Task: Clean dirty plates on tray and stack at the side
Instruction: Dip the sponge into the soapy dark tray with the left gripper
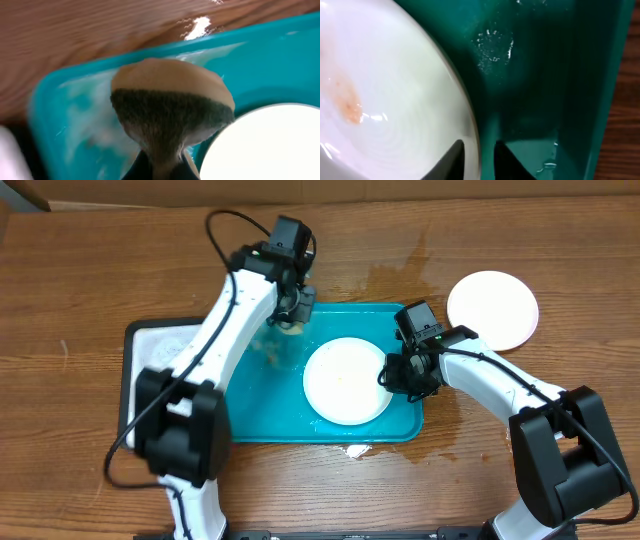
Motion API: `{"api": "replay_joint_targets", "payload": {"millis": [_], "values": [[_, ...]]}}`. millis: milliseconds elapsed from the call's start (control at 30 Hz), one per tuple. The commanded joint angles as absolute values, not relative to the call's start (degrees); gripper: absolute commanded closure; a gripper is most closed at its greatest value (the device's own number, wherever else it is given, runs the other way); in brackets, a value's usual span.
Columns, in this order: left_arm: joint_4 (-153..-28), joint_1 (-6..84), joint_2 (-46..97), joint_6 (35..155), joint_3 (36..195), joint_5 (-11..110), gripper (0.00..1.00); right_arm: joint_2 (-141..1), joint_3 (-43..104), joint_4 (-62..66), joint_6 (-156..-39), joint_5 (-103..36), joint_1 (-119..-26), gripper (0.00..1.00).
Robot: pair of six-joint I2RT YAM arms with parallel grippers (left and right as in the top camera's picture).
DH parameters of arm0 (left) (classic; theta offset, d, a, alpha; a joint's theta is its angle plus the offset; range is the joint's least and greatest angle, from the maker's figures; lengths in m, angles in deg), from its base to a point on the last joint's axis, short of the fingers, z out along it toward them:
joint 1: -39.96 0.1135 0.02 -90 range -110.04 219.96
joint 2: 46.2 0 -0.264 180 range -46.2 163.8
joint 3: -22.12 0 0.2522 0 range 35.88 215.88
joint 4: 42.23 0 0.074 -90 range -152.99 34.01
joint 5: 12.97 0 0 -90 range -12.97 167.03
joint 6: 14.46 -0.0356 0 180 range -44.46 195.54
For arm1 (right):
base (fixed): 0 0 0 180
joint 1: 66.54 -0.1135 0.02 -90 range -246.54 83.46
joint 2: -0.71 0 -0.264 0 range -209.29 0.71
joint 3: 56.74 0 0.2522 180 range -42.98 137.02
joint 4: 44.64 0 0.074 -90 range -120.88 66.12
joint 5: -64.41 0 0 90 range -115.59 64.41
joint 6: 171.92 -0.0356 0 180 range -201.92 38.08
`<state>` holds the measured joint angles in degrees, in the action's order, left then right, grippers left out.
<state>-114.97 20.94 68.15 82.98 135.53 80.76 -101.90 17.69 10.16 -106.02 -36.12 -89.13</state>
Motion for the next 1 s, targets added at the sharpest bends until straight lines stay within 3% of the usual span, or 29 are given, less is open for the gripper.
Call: {"api": "replay_joint_targets", "payload": {"millis": [0, 100, 233, 367, 533, 567, 600, 733, 967], "values": [[-121.2, 23.6, 60.8, 88.3, 137.7, 87.5, 0.96, -101.9, 17.5, 9.9, -106.1, -36.3, -89.4, 0.66], [-129.7, 27.6, 60.0, 90.4, 137.7, 87.5, 0.96, -101.9, 17.5, 9.9, -106.1, -36.9, -89.4, 0.55], [-137.5, 34.6, 61.0, 92.8, 135.3, 87.5, 0.96, -101.9, 17.5, 9.8, -106.1, -37.3, -89.4, 0.54], [-135.6, 41.0, 61.4, 94.5, 128.4, 87.4, 0.96, -101.9, 17.5, 9.7, -106.1, -37.3, -89.4, 0.53], [-128.4, 46.8, 61.4, 94.4, 117.8, 83.8, 0.85, -101.9, 17.5, 9.7, -106.1, -37.3, -89.4, 0.5], [-126.9, 47.5, 61.4, 94.1, 116.0, 83.3, 0.8, -101.9, 17.5, 9.7, -106.1, -37.3, -89.4, 0.5], [-125.2, 48.2, 61.4, 93.6, 114.0, 83.0, 0.67, -101.9, 17.5, 9.7, -106.1, -37.3, -89.4, 0.49], [-119.3, 49.6, 61.4, 91.0, 108.2, 83.0, 0.0, -101.9, 17.5, 9.7, -106.1, -37.3, -89.4, 0.49], [-117.8, 50.3, 61.3, 88.4, 108.6, 82.3, 0.0, -101.9, 17.5, 9.7, -106.1, -37.3, -89.4, 0.49]]}}
